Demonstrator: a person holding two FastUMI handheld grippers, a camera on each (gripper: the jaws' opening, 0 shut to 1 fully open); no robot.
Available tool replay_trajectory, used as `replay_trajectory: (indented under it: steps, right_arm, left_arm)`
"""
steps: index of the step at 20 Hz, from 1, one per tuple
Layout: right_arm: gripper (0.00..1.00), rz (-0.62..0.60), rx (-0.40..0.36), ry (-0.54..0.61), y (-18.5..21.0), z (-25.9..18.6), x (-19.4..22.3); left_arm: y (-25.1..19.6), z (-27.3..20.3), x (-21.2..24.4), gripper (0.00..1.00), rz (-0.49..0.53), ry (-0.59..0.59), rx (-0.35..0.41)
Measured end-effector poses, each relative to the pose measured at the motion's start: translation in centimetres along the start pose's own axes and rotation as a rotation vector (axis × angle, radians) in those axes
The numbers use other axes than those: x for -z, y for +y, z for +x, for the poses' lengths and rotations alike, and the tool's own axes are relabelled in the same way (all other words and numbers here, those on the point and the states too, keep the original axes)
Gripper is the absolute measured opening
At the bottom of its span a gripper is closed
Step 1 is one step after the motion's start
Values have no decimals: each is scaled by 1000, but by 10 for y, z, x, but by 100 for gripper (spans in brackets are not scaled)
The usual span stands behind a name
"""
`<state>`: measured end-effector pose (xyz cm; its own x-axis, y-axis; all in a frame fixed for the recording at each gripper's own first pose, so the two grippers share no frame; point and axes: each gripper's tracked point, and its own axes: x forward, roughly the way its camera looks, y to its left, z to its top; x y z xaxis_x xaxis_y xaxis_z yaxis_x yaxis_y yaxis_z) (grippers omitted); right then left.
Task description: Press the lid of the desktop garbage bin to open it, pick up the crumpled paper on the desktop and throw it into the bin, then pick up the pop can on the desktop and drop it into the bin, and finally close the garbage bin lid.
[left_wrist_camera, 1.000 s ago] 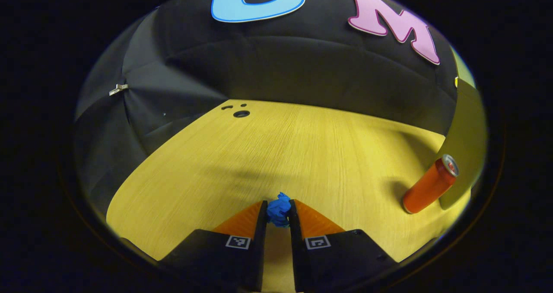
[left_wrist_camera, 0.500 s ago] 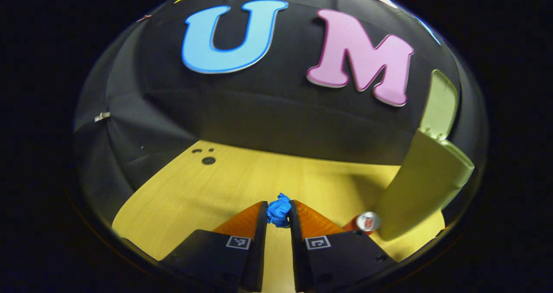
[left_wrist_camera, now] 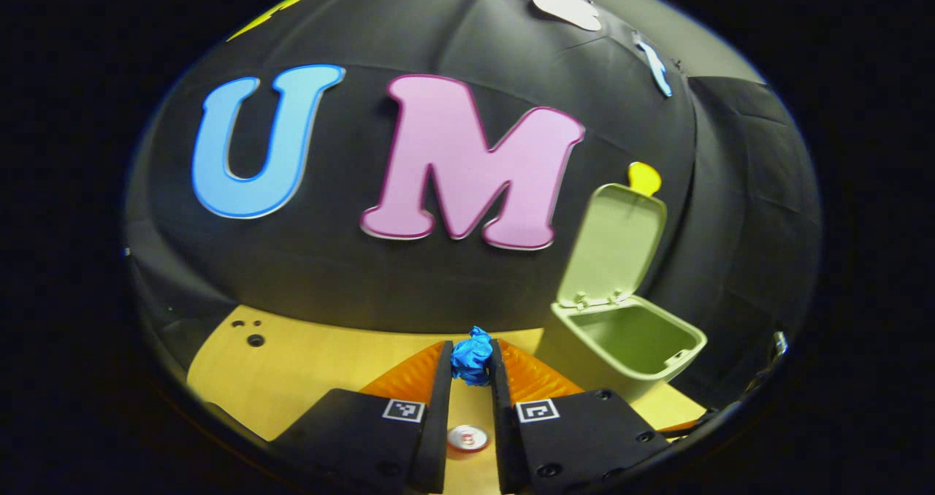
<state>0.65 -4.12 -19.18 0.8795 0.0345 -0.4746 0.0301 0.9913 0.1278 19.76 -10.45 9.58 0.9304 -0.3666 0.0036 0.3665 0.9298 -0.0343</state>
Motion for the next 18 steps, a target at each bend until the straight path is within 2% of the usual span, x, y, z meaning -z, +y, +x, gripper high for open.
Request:
replay_trajectory:
  steps: [5, 10, 14, 18]
  right_arm:
    - [99, 15, 35, -11, -15, -5, 1]
    - [99, 61, 82, -5, -30, -7, 3]
    - [99, 77, 99, 2, -36, -8, 5]
    - [99, 65, 94, 11, -35, -6, 8]
  left_arm:
    - [-80, 29, 6, 31, 35, 28, 186]
    - [-131, 53, 26, 31, 51, 85, 299]
    - [-154, 65, 37, 34, 76, 111, 347]
    - [-156, 71, 45, 46, 115, 128, 335]
